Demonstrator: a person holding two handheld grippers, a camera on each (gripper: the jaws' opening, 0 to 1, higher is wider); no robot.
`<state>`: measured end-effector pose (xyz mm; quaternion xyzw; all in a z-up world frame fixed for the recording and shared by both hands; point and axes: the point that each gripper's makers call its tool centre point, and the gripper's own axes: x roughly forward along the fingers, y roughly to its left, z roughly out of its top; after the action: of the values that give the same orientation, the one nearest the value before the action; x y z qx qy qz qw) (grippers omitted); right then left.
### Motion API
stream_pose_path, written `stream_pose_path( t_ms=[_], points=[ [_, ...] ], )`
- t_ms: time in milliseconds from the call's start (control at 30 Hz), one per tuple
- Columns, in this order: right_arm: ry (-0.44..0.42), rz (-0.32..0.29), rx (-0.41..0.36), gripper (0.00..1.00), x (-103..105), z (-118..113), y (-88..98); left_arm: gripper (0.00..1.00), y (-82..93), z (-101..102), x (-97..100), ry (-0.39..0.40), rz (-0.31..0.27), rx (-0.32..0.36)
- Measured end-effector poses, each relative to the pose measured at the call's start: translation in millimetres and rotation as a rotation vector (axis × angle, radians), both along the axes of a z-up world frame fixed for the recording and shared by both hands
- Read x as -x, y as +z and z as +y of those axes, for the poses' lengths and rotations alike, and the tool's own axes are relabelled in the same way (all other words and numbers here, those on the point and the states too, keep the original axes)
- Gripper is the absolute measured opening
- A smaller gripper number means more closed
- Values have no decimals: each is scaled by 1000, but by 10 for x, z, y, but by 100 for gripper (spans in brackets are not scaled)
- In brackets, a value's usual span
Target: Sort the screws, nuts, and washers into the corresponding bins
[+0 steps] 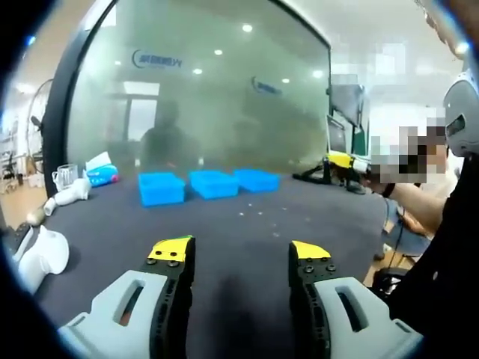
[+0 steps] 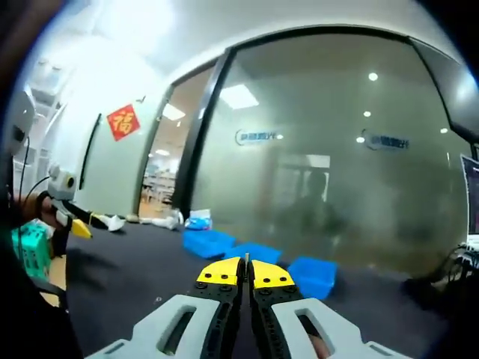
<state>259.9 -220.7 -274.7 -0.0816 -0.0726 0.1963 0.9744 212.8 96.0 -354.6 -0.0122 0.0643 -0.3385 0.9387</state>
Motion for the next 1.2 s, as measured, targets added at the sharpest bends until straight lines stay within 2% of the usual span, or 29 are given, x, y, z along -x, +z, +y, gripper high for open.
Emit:
stream_pose_path(
  t_ms=[200,333,433,633,733,833,867,900,1000,1200],
  points=[
    [-22,1,-17,1,-409,-101,131,49,-36,23,-19,9,5,-6],
    [-42,42,-81,1,-777,-214,154,48,-24,30,-26,12,2,-5],
    [-64,83,-103,1,-1059,-299,120,48,-30,40,-46,15,2,-3],
    [-129,120,-133,1,-1520,-469,77,48,-91,59,-52,17,22,6],
    [-167,142,-115,1,-1752,-545,25,48,-87,66,-60,19,21,3],
    [-171,177,-73,1,-1965,-586,-106,48,-73,63,-64,20,18,11],
    [-193,215,-64,1,-2019,-634,-188,48,-82,59,-64,19,21,13],
    [-194,214,-63,1,-2078,-643,-206,48,-98,56,-64,18,25,12],
    [-213,249,-64,1,-2203,-687,-306,48,-120,54,-66,17,30,8],
    [-242,274,-75,1,-2388,-697,-431,48,-119,68,-84,19,33,20]
  ],
)
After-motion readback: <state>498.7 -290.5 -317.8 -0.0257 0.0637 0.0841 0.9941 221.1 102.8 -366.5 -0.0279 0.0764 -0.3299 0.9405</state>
